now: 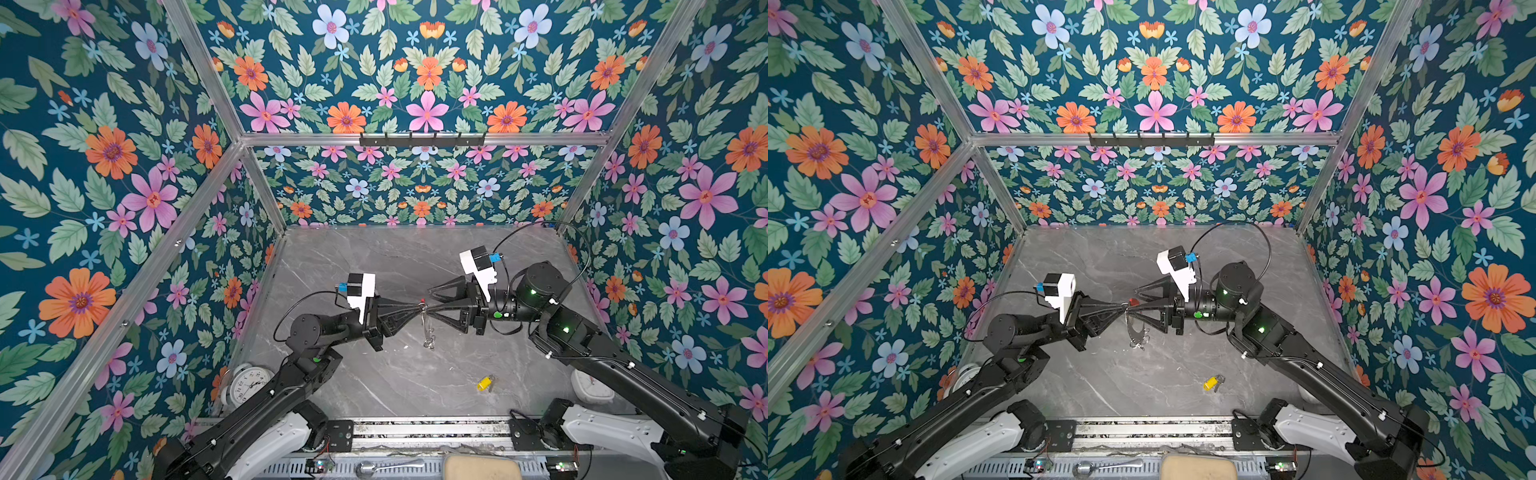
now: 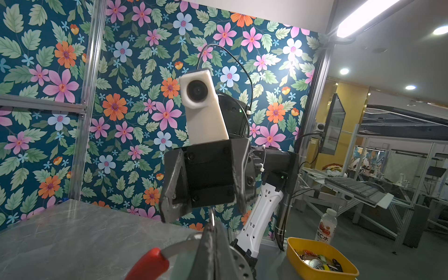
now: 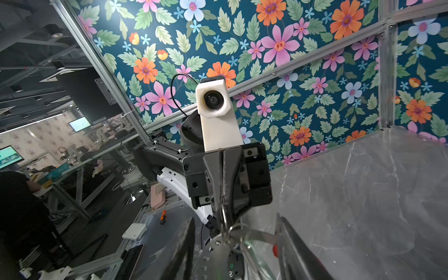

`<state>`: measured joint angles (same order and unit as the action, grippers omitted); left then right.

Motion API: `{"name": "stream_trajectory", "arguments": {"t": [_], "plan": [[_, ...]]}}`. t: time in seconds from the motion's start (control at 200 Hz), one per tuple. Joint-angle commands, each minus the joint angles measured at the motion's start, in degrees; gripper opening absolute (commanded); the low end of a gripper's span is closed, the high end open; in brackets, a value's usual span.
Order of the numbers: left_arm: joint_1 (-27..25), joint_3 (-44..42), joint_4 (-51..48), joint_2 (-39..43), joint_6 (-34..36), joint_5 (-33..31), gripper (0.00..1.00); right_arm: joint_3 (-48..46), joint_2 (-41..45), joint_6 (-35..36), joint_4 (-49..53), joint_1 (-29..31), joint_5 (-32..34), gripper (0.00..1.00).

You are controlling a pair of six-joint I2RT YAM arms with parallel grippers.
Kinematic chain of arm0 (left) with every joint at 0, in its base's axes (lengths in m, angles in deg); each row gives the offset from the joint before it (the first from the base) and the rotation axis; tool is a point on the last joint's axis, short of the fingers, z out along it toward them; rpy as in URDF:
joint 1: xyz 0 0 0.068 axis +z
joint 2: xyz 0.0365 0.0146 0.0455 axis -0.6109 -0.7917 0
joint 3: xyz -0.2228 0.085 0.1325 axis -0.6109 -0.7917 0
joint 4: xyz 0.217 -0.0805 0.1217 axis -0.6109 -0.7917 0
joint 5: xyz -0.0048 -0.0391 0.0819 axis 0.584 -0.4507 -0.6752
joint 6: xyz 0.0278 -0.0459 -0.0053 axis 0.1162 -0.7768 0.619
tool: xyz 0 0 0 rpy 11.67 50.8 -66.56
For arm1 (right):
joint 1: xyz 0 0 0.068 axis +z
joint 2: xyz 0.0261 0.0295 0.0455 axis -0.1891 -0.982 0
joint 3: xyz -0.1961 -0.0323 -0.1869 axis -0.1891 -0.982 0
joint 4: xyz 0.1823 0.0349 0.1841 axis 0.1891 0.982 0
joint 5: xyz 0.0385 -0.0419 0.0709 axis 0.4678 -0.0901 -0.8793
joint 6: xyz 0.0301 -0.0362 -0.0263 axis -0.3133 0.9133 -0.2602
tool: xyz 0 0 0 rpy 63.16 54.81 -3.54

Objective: Remove the keys from the keyring

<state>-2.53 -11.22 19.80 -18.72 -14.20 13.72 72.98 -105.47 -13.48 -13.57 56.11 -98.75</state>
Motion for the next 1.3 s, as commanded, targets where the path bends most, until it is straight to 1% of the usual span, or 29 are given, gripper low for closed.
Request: {"name": "stream_trajectory", "arguments": {"t": [0.0,0.195,0.285,0.315,0.39,0.435,0.485,0.6,0.67,0.73,0.765,0.81,0.915,1.04,1.14,1.205,1.295], "plan": [[-0.05,-0.37,3.12,0.31,0.31,-1.12,0.0,0.76,-0.56,-0.69,-2.34,0.49,-1.8,0.47],[0.02,-0.49,2.68,0.61,0.66,-1.85,0.0,1.02,-1.12,-0.4,-1.17,0.75,-2.19,0.29],[-0.05,-0.44,2.24,0.7,0.96,-2.1,0.0,1.21,-1.3,-0.13,-0.42,0.79,-2.36,0.26],[-0.04,-0.45,2.07,0.69,1.18,-2.12,0.0,1.13,-1.37,-0.02,-0.27,0.84,-2.51,0.23],[0.04,-0.37,1.9,0.52,1.18,-2.22,0.0,1.06,-1.25,0.28,0.12,0.84,-1.89,0.14],[0.02,-0.4,1.79,0.42,1.2,-2.27,0.0,0.86,-1.0,0.59,0.48,0.83,-1.29,0.06],[0.01,-0.16,1.41,0.26,1.19,-2.29,0.0,0.94,-0.56,1.13,1.45,0.84,-0.43,0.0],[0.1,0.49,-1.99,0.88,1.6,-2.89,0.0,1.76,0.78,3.35,6.52,0.82,1.99,0.0],[0.08,1.17,-6.2,1.91,2.77,-3.08,0.2,3.34,1.49,5.63,12.21,0.84,3.58,0.0],[0.02,1.94,-10.25,2.87,3.97,-2.8,0.34,5.1,1.94,8.49,18.64,0.85,5.41,0.0],[0.04,2.66,-12.83,3.21,4.8,-2.25,0.4,6.56,1.95,10.16,22.47,0.81,6.29,0.0],[0.09,4.02,-16.37,3.26,5.74,-1.29,0.46,8.55,1.61,12.83,28.08,0.82,7.59,0.0],[0.08,7.86,-23.76,1.97,7.41,1.97,0.49,13.7,-0.16,17.53,38.78,0.84,9.4,0.0],[0.06,12.64,-31.31,-0.86,9.36,5.75,0.47,17.89,-1.59,20.72,45.17,0.82,10.06,0.0],[0.04,15.78,-36.51,-3.1,10.67,8.65,0.44,19.4,-2.04,21.34,46.27,0.8,10.32,0.0],[0.07,17.08,-38.03,-4.41,10.76,10.27,0.44,19.74,-2.32,21.42,46.2,0.84,10.32,0.0],[0.04,18.26,-39.17,-5.67,10.9,12.26,0.41,19.76,-2.61,21.21,45.57,0.84,10.62,0.0]]}}
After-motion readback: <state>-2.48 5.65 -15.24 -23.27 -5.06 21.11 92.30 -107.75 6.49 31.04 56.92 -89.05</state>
